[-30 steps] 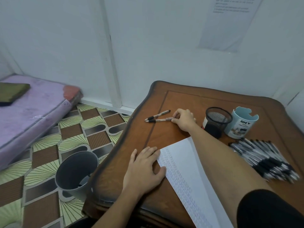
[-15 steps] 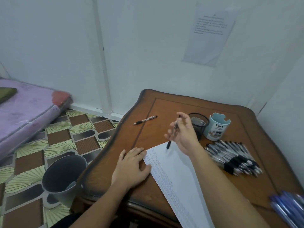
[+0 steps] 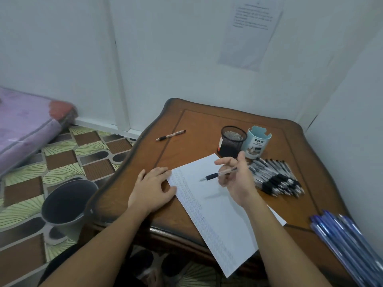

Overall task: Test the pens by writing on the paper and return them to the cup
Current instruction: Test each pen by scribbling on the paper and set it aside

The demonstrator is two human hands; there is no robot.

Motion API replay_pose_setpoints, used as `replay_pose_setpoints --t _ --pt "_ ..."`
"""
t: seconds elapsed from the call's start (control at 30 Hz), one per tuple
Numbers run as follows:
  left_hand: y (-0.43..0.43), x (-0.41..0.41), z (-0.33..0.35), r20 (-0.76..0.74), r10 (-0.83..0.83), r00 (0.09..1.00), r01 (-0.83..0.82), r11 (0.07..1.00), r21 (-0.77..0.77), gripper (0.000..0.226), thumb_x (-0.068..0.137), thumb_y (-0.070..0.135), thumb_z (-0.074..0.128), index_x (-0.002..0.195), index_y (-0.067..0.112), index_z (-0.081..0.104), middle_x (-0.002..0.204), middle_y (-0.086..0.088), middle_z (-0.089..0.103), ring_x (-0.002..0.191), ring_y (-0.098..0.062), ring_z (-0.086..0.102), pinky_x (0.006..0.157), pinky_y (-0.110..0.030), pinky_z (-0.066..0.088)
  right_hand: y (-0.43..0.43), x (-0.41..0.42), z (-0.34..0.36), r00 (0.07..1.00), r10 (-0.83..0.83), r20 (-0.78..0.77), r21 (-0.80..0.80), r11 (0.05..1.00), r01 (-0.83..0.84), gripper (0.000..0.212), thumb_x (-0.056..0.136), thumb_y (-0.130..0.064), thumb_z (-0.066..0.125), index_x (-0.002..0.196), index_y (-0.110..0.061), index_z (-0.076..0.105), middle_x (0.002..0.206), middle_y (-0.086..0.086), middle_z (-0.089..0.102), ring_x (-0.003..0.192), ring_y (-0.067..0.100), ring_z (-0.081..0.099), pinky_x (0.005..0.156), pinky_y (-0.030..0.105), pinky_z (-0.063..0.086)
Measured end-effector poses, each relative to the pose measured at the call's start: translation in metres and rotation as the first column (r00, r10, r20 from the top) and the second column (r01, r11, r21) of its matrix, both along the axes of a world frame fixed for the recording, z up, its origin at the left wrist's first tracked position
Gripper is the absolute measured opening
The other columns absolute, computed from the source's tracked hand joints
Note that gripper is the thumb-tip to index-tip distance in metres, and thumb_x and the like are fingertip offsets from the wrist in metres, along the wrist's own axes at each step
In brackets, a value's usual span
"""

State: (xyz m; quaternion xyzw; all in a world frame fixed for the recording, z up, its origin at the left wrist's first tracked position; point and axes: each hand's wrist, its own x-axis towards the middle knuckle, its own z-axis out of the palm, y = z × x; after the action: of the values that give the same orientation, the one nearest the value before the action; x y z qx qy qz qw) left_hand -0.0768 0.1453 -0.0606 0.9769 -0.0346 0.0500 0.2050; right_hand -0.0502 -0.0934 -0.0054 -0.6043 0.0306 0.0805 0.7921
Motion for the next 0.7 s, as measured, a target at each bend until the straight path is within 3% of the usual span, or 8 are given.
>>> replay_pose_setpoints --t 0.07,0.17,0.23,0.3,0.4,0.5,0.57,0.7 --pt "0.0 0.0 0.0 0.003 -0.003 1.0 0.003 1.0 0.005 0.07 0.08 0.062 0.034 0.142 0.032 0.046 0.151 0.016 0.036 0.142 -0.002 0.023 0.119 -0.039 0.003 -0.007 -0.011 -0.009 0.999 0.025 -0.027 -0.102 0.994 -0.028 0.071 0.101 -0.056 0.021 0.097 -0.004 0.071 0.06 0.013 0.06 0.052 0.017 0.054 0.05 0.027 0.035" --pt "0.0 0.0 -0.001 0.005 0.001 1.0 -0.001 1.0 0.005 0.071 0.079 0.063 0.034 0.142 0.032 0.046 0.151 0.016 0.036 0.142 -0.002 0.023 0.119 -0.038 0.003 -0.012 -0.025 -0.024 0.996 0.093 0.002 -0.129 0.987 -0.092 0.037 0.1 -0.03 0.05 0.1 0.001 0.071 0.086 0.021 0.073 0.07 0.024 0.066 0.048 0.025 0.043" --pt "0.0 0.001 -0.002 0.008 0.004 1.0 -0.004 1.0 0.001 0.074 0.077 0.065 0.032 0.141 0.032 0.047 0.151 0.016 0.037 0.142 -0.002 0.024 0.119 -0.038 0.003 -0.011 -0.032 -0.031 0.991 0.129 0.029 -0.152 0.981 -0.123 0.012 0.093 -0.01 0.063 0.085 -0.003 0.068 0.07 0.016 0.064 0.056 0.019 0.054 0.044 0.023 0.035" --pt "0.0 0.001 -0.003 0.012 0.001 1.0 -0.001 1.0 0.005 0.077 0.074 0.067 0.029 0.141 0.032 0.047 0.15 0.016 0.038 0.141 -0.002 0.024 0.119 -0.039 0.003 -0.009 -0.036 -0.037 0.993 0.107 0.042 -0.16 0.982 -0.099 0.017 0.093 -0.001 0.06 0.078 -0.008 0.062 0.058 0.009 0.052 0.046 0.013 0.042 0.042 0.02 0.028" --pt "0.0 0.001 -0.004 0.012 0.002 1.0 -0.002 1.0 0.004 0.073 0.077 0.065 0.033 0.141 0.032 0.048 0.15 0.016 0.038 0.141 -0.002 0.025 0.119 -0.039 0.003 -0.007 -0.041 -0.038 0.991 0.127 0.049 -0.22 0.969 -0.113 0.018 0.097 -0.001 0.054 0.094 -0.006 0.071 0.068 0.014 0.067 0.055 0.014 0.057 0.044 0.019 0.037" --pt "0.0 0.002 -0.004 0.011 0.004 1.0 -0.004 1.0 0.005 0.07 0.079 0.063 0.036 0.14 0.032 0.048 0.15 0.016 0.038 0.141 -0.002 0.025 0.119 -0.039 0.004 -0.007 -0.046 -0.039 0.984 0.174 0.042 -0.317 0.936 -0.152 0.018 0.091 0.001 0.063 0.086 -0.008 0.077 0.08 0.008 0.074 0.073 0.01 0.066 0.062 0.017 0.05" --pt "0.0 0.002 -0.005 0.014 0.003 1.0 -0.003 1.0 0.006 0.07 0.079 0.064 0.036 0.14 0.032 0.048 0.15 0.016 0.038 0.141 -0.002 0.025 0.119 -0.039 0.004 -0.006 -0.048 -0.041 0.981 0.178 0.077 -0.457 0.881 -0.124 0.017 0.086 0.0 0.066 0.079 -0.011 0.078 0.073 0.002 0.072 0.067 0.005 0.06 0.058 0.015 0.043" --pt "0.001 0.003 -0.006 0.019 0.005 1.0 -0.005 1.0 0.005 0.07 0.079 0.063 0.036 0.14 0.032 0.048 0.15 0.016 0.039 0.141 -0.002 0.026 0.119 -0.038 0.004 -0.005 -0.051 -0.044 0.981 0.164 0.101 -0.521 0.849 -0.088 0.019 0.086 -0.005 0.066 0.074 -0.015 0.078 0.062 0.001 0.066 0.056 0.006 0.05 0.052 0.02 0.036"
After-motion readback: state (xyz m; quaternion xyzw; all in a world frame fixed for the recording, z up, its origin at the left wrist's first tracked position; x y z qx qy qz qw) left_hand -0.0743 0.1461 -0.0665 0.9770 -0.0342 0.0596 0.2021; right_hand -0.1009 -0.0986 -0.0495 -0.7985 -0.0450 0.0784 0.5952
